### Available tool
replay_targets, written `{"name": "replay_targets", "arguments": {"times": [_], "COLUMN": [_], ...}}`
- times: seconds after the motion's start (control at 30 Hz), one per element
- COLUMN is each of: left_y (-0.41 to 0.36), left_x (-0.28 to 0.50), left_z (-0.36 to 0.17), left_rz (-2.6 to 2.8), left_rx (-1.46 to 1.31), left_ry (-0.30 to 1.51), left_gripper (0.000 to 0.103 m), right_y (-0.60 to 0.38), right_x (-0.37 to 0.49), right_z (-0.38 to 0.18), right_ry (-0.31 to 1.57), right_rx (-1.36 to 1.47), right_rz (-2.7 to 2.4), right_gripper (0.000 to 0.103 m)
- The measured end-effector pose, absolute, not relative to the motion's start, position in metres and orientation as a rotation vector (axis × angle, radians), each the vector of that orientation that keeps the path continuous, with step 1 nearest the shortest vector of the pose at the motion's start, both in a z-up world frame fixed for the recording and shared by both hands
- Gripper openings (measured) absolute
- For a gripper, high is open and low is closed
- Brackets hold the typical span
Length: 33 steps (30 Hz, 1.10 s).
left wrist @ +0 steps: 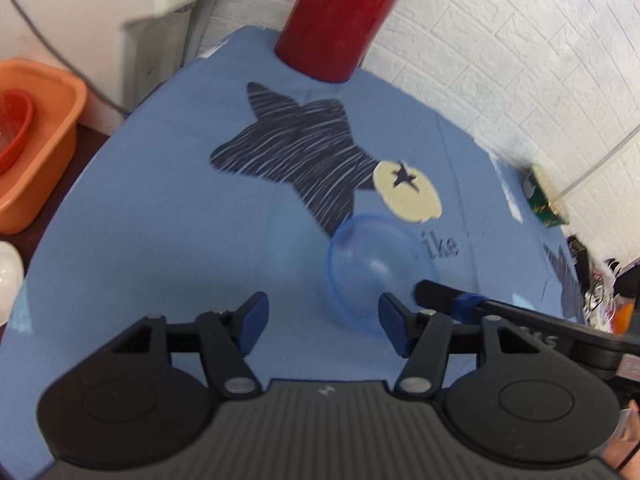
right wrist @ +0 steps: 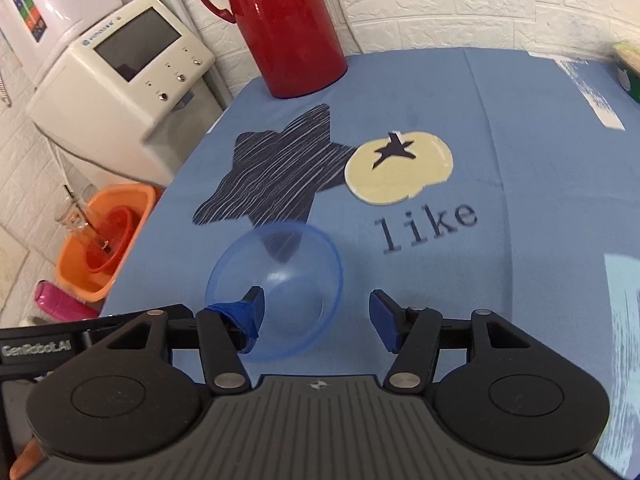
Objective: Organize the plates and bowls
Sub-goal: 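Move the left gripper to the translucent blue bowl and grasp its rim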
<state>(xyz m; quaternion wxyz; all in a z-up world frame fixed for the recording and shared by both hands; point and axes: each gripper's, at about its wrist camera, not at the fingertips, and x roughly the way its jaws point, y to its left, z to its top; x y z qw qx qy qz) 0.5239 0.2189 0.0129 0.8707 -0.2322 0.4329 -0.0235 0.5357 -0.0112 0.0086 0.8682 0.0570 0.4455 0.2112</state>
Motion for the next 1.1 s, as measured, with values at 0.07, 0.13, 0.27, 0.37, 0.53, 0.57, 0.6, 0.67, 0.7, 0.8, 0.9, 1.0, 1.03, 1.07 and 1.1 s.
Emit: {"name": "replay_targets", "arguments": {"times": [0.07,0.13,0.27,0.37,0.53,0.57,0.6,0.67,0.7,0.8,0.9,1.0,1.03,1.07,1.1], "left_y": [0.217,0.214,0.217,0.217,0.216,0.216,0.216,0.215,0.216,0.214,0.215,0.215,0.214,0.212,0.210], "left_x": [0.535,0.545,0.559,0.561,0.561,0.560,0.560,0.559,0.559,0.560,0.563,0.563,0.564,0.563,0.562], "left_z": [0.011,0.005,-0.015,-0.023,-0.024,-0.024,-0.025,-0.025,-0.026,-0.026,-0.025,-0.025,-0.025,-0.025,-0.025], "left_rz": [-0.032,-0.014,0.009,0.011,0.040,0.041,0.042,0.037,0.035,0.027,0.007,-0.006,-0.004,0.004,0.005], "left_rx": [-0.482,-0.456,-0.473,-0.475,-0.427,-0.432,-0.431,-0.419,-0.425,-0.409,-0.398,-0.386,-0.380,-0.368,-0.355], "left_ry": [0.903,0.901,0.947,0.943,0.920,0.915,0.911,0.903,0.896,0.900,0.917,0.925,0.927,0.928,0.926], "left_gripper": [0.061,0.062,0.062,0.063,0.063,0.063,0.063,0.064,0.066,0.066,0.067,0.067,0.067,0.067,0.067], "right_y": [-0.001,0.006,0.008,0.013,0.017,0.018,0.020,0.021,0.020,0.021,0.022,0.019,0.018,0.018,0.017], "right_x": [0.547,0.556,0.565,0.562,0.555,0.554,0.552,0.549,0.548,0.547,0.546,0.539,0.536,0.534,0.531], "right_z": [0.005,-0.002,-0.021,-0.023,-0.026,-0.027,-0.028,-0.030,-0.031,-0.032,-0.030,-0.029,-0.030,-0.030,-0.030], "right_ry": [0.930,0.942,0.973,0.930,0.884,0.876,0.863,0.844,0.839,0.825,0.845,0.851,0.846,0.841,0.833], "right_rx": [0.075,0.032,0.009,-0.042,-0.099,-0.104,-0.123,-0.133,-0.116,-0.124,-0.119,-0.064,-0.039,-0.037,-0.038], "right_rz": [0.419,0.407,0.401,0.418,0.386,0.370,0.353,0.345,0.335,0.325,0.311,0.341,0.365,0.372,0.381], "right_gripper": [0.044,0.044,0.046,0.045,0.046,0.046,0.046,0.048,0.048,0.050,0.050,0.050,0.045,0.044,0.043]}}
